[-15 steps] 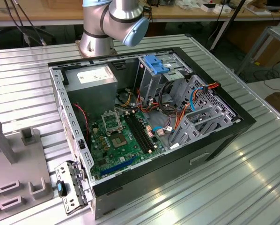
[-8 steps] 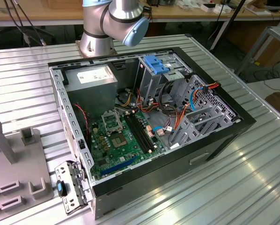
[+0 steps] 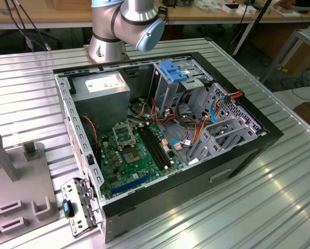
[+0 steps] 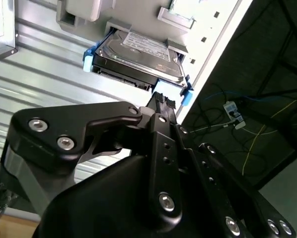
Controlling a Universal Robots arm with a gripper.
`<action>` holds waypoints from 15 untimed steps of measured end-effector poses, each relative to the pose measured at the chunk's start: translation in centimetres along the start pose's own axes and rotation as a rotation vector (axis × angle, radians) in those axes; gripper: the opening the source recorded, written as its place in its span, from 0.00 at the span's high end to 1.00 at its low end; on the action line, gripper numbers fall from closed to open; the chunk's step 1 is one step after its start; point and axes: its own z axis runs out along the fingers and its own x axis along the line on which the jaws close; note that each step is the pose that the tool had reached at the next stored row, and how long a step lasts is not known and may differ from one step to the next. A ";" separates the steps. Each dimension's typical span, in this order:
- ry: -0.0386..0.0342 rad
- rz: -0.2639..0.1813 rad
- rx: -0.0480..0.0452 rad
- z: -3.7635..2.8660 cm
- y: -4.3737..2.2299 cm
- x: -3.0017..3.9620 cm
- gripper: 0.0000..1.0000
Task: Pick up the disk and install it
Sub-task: 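Pick up the disk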
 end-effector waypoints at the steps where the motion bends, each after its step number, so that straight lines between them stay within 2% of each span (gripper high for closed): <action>1: -0.0005 0.010 0.0000 0.01 0.00 0.00 0.89; 4: -0.0032 0.072 0.0005 0.04 0.00 0.01 0.89; 11: -0.0054 0.125 0.0008 0.08 -0.03 0.13 0.89; 15: -0.0081 0.187 0.0012 0.09 -0.03 0.13 0.89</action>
